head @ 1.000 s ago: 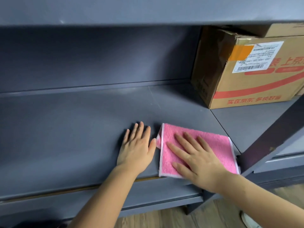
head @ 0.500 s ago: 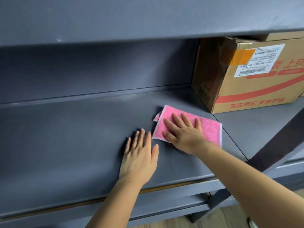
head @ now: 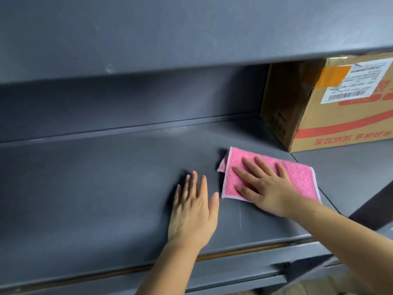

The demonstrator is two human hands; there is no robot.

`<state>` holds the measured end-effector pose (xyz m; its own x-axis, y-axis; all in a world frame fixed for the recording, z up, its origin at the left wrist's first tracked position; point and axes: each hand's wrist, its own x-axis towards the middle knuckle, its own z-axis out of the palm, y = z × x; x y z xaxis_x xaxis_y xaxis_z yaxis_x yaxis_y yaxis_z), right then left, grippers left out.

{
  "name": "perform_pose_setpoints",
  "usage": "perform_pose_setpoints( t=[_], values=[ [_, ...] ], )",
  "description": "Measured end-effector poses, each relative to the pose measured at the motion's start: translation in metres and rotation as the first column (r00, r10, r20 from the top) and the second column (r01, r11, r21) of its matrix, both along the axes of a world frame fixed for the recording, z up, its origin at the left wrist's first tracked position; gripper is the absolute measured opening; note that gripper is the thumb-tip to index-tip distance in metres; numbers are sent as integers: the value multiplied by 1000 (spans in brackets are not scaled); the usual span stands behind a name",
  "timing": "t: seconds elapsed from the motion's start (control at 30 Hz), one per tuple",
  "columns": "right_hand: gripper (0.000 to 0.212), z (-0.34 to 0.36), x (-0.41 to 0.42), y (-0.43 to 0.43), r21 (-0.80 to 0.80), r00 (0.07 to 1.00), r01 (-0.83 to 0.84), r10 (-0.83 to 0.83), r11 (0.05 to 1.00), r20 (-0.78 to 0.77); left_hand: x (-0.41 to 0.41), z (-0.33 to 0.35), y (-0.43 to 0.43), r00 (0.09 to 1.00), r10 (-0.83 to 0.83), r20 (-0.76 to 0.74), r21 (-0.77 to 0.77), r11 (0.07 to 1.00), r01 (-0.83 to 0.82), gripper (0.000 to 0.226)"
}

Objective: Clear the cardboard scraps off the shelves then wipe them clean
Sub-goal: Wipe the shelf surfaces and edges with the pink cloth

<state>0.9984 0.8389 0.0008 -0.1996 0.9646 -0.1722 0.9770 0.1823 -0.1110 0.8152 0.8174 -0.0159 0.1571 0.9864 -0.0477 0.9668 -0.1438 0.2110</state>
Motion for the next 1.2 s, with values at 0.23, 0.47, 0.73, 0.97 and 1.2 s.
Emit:
perform_pose_setpoints(
  t=[0.23, 0.47, 0.73, 0.97, 1.2],
  values=[
    [65, -1, -67, 13, -29, 991, -132, 132, 991, 15, -3, 3, 4, 989, -47, 143, 92, 995, 34, 86],
    [75, 4, -25, -48, -42, 974, -214, 209, 976, -86, -52, 12, 36, 990, 96, 101, 104, 989, -106, 51],
    [67, -3, -27, 19, 16, 996, 94, -94, 995, 6, -53, 2, 39, 991, 105, 85, 120, 986, -114, 57],
    [59, 1, -113, 23, -16, 972, -234, 234, 972, 11, -54, 5, 37, 977, 122, 177, 124, 982, -145, 52],
    [84, 1, -24, -1, -60, 994, -84, 87, 995, 58, -55, 4, 37, 984, 112, 139, 112, 985, -128, 55]
  ],
)
